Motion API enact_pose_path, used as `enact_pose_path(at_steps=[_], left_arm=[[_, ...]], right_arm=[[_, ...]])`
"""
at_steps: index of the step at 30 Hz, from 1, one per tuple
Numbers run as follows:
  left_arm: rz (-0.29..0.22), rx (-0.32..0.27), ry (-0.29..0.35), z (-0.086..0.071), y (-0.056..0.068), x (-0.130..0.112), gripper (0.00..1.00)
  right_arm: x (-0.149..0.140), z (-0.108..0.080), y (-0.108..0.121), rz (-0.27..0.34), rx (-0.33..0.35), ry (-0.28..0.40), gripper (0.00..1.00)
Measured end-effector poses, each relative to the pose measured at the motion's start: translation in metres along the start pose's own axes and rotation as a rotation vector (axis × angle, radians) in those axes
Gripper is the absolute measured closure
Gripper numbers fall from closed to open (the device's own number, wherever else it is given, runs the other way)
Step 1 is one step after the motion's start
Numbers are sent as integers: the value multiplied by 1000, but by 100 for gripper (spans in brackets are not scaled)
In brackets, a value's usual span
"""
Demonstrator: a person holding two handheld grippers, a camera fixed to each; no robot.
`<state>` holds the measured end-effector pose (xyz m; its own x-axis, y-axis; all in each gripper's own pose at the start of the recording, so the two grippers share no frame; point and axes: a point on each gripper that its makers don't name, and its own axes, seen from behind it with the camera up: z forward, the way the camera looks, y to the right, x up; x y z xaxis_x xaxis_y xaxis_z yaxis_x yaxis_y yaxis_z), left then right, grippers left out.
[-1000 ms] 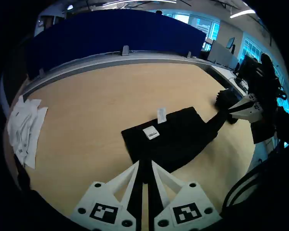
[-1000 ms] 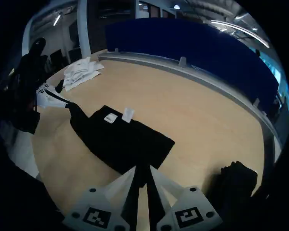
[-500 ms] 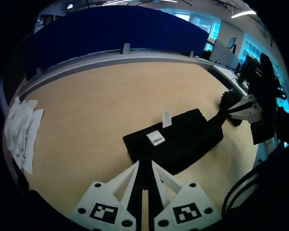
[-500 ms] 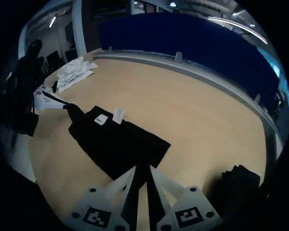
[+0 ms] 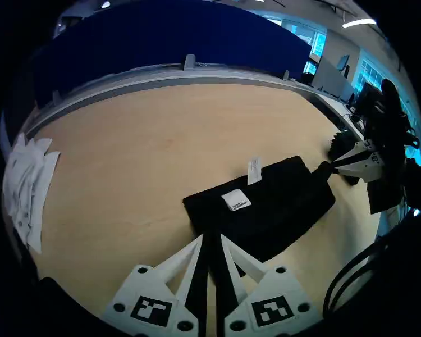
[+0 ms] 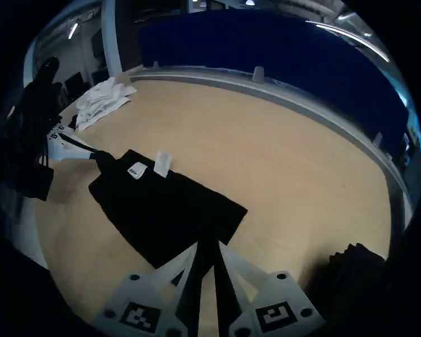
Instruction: Fold towel
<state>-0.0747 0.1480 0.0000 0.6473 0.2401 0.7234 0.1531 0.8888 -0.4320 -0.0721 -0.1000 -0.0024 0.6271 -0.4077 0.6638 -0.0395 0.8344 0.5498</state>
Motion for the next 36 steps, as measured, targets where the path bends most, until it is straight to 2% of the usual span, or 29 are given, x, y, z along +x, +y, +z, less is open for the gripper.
enact_pose_path(at_steps=[6,11,18,22,26,28,30,31,32,36], left_arm=[[-24,25,-15,15,-9,-5,92],[-25,33,-12,24,-12,-4,88],[-18,63,-11,33,-21,-1,78],[-19,76,-9,36,-24,2,76],[-19,86,0,37,-26,6,72],[-18,92,5,37,-28,7,60],[-17,96,9,36,-29,8,51],[-15,96,10,35,-29,9,42],[-14,96,10,34,-29,9,32],[-12,79,7,31,-25,8,3]], right_arm=[[1,16,7,40,-18,1,87],[0,25,10,66,-27,-4,82],[2,32,19,71,-59,-2,65],[3,35,24,69,-81,-3,45],[5,35,30,66,-109,6,34],[7,35,33,63,-120,11,29],[8,34,35,60,-128,14,15],[9,33,35,56,-131,17,5],[10,33,36,54,-135,19,0],[13,30,37,44,-142,31,0]])
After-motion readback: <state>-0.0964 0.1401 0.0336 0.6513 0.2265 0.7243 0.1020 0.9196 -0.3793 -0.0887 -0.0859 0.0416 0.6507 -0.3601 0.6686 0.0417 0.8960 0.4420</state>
